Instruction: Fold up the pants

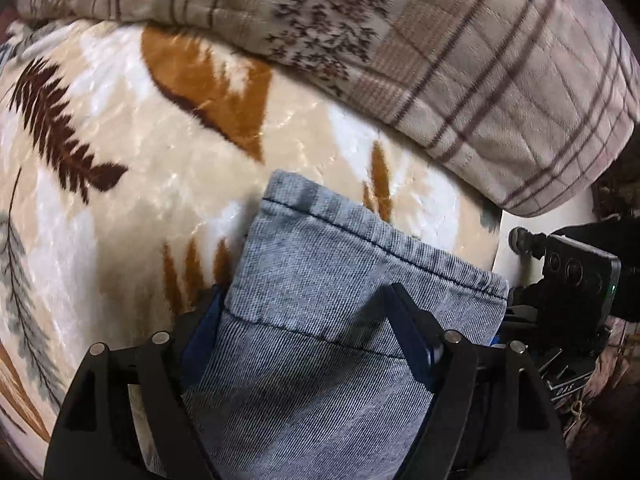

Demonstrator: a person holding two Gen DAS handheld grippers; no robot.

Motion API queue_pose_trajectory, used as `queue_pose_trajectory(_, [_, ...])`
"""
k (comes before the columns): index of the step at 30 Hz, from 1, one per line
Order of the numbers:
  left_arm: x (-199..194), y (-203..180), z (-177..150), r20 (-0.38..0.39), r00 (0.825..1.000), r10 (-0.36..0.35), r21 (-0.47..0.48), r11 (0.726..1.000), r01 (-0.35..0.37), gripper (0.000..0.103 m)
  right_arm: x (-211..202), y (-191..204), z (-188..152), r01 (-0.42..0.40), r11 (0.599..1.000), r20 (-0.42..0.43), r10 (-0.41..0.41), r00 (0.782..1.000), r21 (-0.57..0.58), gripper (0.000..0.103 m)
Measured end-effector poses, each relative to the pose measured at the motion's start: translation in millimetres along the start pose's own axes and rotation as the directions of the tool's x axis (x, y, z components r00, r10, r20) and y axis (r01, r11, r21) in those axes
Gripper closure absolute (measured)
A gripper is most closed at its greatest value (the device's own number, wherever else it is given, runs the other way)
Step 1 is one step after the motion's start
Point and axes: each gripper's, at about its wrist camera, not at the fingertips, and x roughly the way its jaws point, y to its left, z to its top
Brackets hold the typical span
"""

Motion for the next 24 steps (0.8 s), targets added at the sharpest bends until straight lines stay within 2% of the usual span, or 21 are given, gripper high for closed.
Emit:
queue_pose_trajectory(2, [-1.5, -4.4, -0.2, 0.017, 1.0, -0.013, -0.003, 1.0, 0.013, 0.025, 1.7, -0.7, 0.7, 0.003, 1.0, 0.006, -0.003, 1.0, 0.004, 0.075])
queue_pose_trajectory(5, [-9.2, -1.1, -5.3, 0.042, 0.999, 0.002, 0.0, 1.0, -0.002, 0.036, 4.9, 2.5, 3.8, 0.013, 1.0, 0.016, -0.013, 1.0, -0.006, 0.078])
queue_pose_trajectory(7, [-16.3, -4.1, -11.4, 0.065, 0.997, 0.034, -0.004, 0.999, -0.034, 0.057, 5.2, 5.0, 4.7, 0.025, 1.0, 0.021, -0.025, 0.999, -0.018, 0.082])
queue_pose_trajectory(8, [-20.0, -4.7, -12.1, 0.074, 0.996, 0.045, -0.01, 0.999, -0.044, 0.061, 6.9, 6.9, 6.1, 0.032, 0.999, 0.023, -0.032, 0.999, -0.024, 0.083])
queue_pose_trajectory(10, [-26.7, -4.8, -14.3, 0.096, 0.992, 0.076, -0.027, 0.997, -0.073, 0.08, 7.0, 12.2, 6.3, 0.052, 0.997, 0.025, -0.05, 0.998, -0.052, 0.084])
queue_pose_trajectory(13, [-37.9, -8.8, -19.9, 0.132, 0.984, 0.121, -0.035, 0.992, -0.117, 0.091, 5.4, 23.1, 5.5, 0.085, 0.991, 0.028, -0.082, 0.996, -0.102, 0.086])
queue_pose_trajectory(23, [-78.5, -36.6, -41.1, 0.231, 0.956, 0.182, -0.064, 0.983, -0.172, 0.092, -1.5, 71.9, -2.2, 0.179, 0.932, 0.058, -0.169, 0.984, -0.315, 0.087])
queue_pose_trajectory(24, [-77.8, -42.0, -33.8, 0.24, 0.953, 0.184, -0.069, 0.983, -0.173, 0.092, -2.2, 76.3, -3.7, 0.185, 0.925, 0.061, -0.174, 0.983, -0.331, 0.087])
